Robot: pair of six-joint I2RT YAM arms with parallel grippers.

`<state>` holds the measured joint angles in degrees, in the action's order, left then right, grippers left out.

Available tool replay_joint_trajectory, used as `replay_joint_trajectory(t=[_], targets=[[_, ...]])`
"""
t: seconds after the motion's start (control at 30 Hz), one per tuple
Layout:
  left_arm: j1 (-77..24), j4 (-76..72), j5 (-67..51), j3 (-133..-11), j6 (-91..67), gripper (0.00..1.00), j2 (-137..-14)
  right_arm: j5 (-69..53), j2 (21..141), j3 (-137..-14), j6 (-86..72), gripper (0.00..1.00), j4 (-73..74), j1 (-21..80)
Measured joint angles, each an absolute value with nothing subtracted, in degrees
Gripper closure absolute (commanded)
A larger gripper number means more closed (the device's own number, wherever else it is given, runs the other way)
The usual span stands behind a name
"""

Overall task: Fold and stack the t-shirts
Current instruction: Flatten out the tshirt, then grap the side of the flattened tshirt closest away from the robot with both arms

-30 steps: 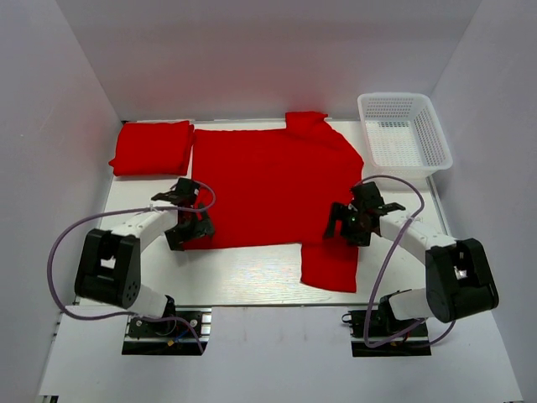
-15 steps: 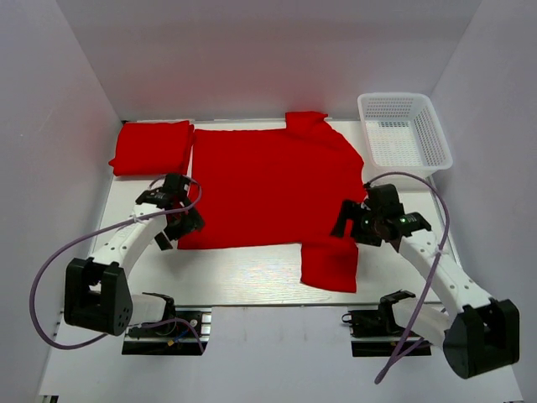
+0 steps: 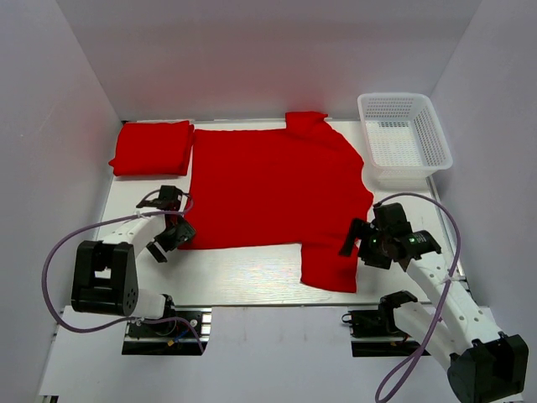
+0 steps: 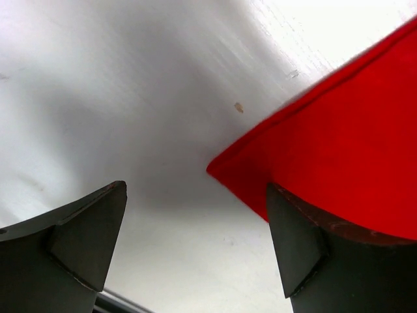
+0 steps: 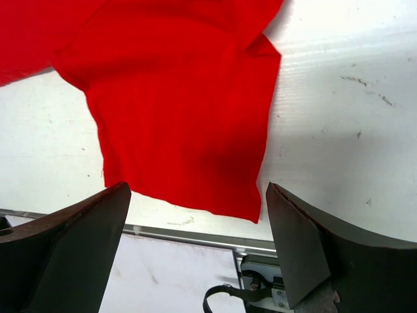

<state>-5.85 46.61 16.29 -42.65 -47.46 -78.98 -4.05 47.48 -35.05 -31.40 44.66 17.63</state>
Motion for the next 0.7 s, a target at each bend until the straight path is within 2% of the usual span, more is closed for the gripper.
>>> replay_joint_trajectory(t=[0.13, 0.23, 0.33, 0.37, 0.43, 0.7], targets=[[-5.67, 42.81, 14.72, -41.19, -47.24, 0.2, -80.55, -3.75, 47.66, -34.98, -31.62, 0.1, 45.32, 17.61], [-5.78, 40.34, 13.39, -40.93, -47.03, 0.35, -80.95, -3.9, 47.94, -34.37, -31.83, 0.1, 45.32, 17.61], [-5.96, 38.28, 12.69, -40.75, -46.3, 0.68, -81.21, -4.75, 47.94, -33.08, -32.01, 0.1, 45.67, 17.61], [-6.02, 37.63, 12.49, -40.73, -46.02, 0.84, -81.3, -4.97, 47.92, -32.67, -32.08, 0.1, 46.11, 17.61], [-6.09, 36.32, 11.84, -40.58, -45.5, 1.0, -81.3, -5.52, 47.13, -31.7, -32.49, 0.1, 46.87, 17.63], [-6.11, 34.79, 10.33, -40.38, -43.48, 1.0, -81.34, -6.35, 43.99, -31.05, -34.28, 0.1, 49.82, 17.69]])
